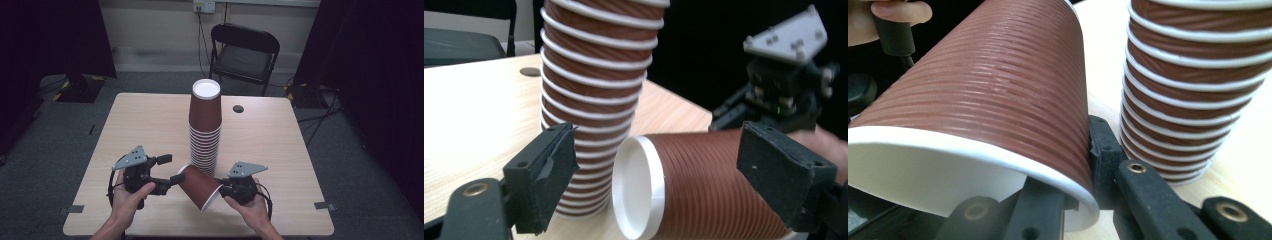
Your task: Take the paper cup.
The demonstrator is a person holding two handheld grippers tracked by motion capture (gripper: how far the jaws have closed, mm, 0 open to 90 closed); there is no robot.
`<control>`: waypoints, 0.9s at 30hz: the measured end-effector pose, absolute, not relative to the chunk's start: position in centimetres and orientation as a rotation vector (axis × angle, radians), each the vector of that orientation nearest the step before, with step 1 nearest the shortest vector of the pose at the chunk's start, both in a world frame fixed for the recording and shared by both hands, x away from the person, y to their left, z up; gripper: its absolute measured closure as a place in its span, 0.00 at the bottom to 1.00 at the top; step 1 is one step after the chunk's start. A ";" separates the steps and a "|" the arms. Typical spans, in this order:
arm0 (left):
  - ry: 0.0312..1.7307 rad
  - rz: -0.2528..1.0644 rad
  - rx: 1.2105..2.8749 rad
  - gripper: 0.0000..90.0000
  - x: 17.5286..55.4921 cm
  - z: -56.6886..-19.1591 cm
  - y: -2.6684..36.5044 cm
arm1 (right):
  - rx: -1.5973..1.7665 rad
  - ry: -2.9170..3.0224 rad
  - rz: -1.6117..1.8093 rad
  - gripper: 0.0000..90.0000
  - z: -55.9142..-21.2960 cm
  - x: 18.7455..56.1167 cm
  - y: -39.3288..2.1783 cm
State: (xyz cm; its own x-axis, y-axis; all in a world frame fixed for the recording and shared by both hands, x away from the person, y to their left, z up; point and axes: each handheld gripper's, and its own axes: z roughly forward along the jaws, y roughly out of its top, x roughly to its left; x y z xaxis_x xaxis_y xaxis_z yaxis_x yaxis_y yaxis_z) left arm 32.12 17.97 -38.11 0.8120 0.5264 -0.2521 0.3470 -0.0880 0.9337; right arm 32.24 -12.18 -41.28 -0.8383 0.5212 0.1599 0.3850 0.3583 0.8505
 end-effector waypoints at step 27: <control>0.282 0.194 2.100 0.18 31.0 -39.7 14.1 | 0.861 2.775 1.258 0.95 -41.8 34.1 -12.1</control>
State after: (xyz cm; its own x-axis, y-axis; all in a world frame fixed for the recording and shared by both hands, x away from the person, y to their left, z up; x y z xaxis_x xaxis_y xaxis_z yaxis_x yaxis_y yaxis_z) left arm 31.03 14.08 -39.73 0.9604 0.2775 0.0247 0.1231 -0.5020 0.8561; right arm 34.10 -12.13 -41.83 -0.8517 0.4667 0.2382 0.4867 0.5363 0.6896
